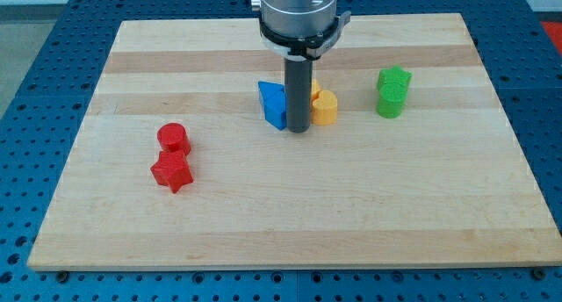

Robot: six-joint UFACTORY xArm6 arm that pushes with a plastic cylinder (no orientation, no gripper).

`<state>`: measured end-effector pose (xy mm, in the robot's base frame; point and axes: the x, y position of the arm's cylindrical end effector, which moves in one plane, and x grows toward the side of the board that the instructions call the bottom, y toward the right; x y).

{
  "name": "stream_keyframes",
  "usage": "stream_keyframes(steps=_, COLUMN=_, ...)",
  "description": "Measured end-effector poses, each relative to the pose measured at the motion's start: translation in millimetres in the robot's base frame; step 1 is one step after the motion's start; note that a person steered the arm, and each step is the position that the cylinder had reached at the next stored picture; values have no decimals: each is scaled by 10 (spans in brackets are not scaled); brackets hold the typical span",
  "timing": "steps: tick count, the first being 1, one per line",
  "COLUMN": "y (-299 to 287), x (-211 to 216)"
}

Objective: Move the red star below the yellow heart

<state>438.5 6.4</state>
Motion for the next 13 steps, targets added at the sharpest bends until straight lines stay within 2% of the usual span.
stream_keyframes(steps=1, y=331, x=549)
stream_keyframes(steps=2, y=93, x=1077)
stream_keyframes(steps=4, y=-1879, x=1258)
stream_keyframes(steps=5, y=-2462, x=1047)
stream_keyframes(steps=6, y=-2377, x=656)
stream_keyframes(steps=8, y=-897, x=513)
stream_keyframes(steps=9, y=-660, x=513)
stream_keyframes(steps=11, y=-1793, x=630)
stream_keyframes(steps=12, y=-2028, x=970)
stream_keyframes(steps=13, y=-1572, x=1114)
